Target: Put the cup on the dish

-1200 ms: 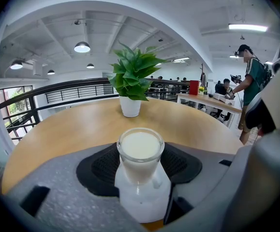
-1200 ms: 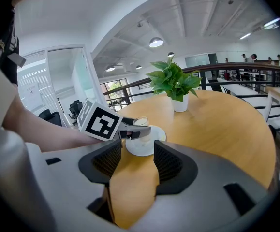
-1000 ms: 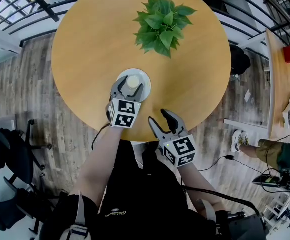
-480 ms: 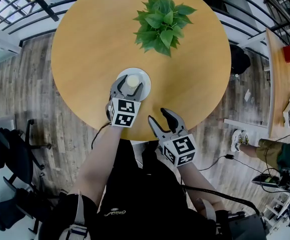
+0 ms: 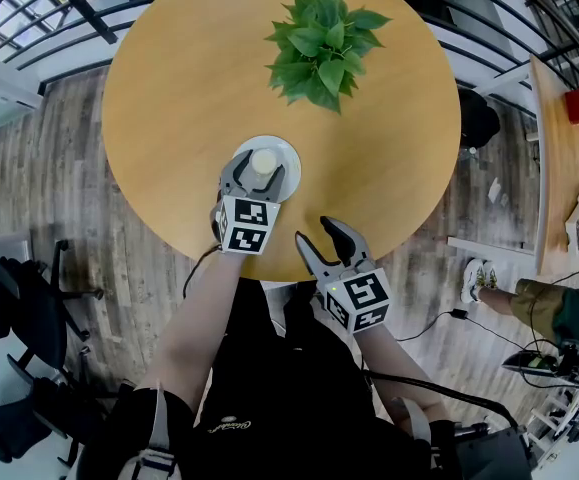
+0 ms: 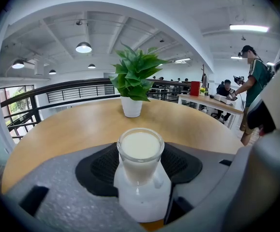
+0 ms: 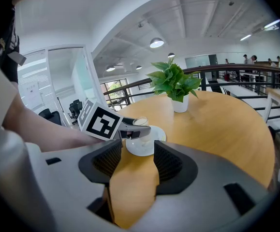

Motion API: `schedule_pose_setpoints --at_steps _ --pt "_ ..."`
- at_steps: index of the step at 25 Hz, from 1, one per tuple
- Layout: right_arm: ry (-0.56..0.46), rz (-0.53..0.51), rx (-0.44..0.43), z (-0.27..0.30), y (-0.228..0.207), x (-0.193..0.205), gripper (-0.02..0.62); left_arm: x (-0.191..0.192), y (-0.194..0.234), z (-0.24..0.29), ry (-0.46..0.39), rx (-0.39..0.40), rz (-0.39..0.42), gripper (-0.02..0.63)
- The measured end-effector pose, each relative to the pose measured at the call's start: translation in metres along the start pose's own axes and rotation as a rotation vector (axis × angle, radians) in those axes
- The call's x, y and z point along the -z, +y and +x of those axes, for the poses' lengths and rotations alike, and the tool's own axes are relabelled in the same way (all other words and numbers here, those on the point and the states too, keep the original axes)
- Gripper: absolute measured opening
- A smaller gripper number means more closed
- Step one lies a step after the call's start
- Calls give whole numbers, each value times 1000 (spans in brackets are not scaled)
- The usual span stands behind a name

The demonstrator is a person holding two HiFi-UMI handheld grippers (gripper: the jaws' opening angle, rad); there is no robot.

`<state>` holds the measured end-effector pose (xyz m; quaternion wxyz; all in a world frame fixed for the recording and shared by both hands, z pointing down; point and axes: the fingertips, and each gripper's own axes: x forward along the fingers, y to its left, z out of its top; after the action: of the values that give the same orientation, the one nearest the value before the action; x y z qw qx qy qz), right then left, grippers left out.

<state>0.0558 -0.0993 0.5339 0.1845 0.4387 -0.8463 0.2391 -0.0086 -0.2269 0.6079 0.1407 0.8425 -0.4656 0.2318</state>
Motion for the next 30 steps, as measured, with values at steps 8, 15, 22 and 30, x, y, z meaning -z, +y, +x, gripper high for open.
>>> schedule_pose_setpoints --at_steps 8,15,22,30 --pt "5 -6 -3 2 1 1 213 -8 0 -2 -39 17 -28 320" --pt "2 -7 -4 3 2 1 212 -10 -1 -2 -47 24 -13 344" --pt "-1 -9 -4 2 2 0 213 -11 -3 -4 -41 37 -19 344" --pt "-21 -20 -5 -4 5 -9 213 -25 -4 -16 -62 35 -20 344"
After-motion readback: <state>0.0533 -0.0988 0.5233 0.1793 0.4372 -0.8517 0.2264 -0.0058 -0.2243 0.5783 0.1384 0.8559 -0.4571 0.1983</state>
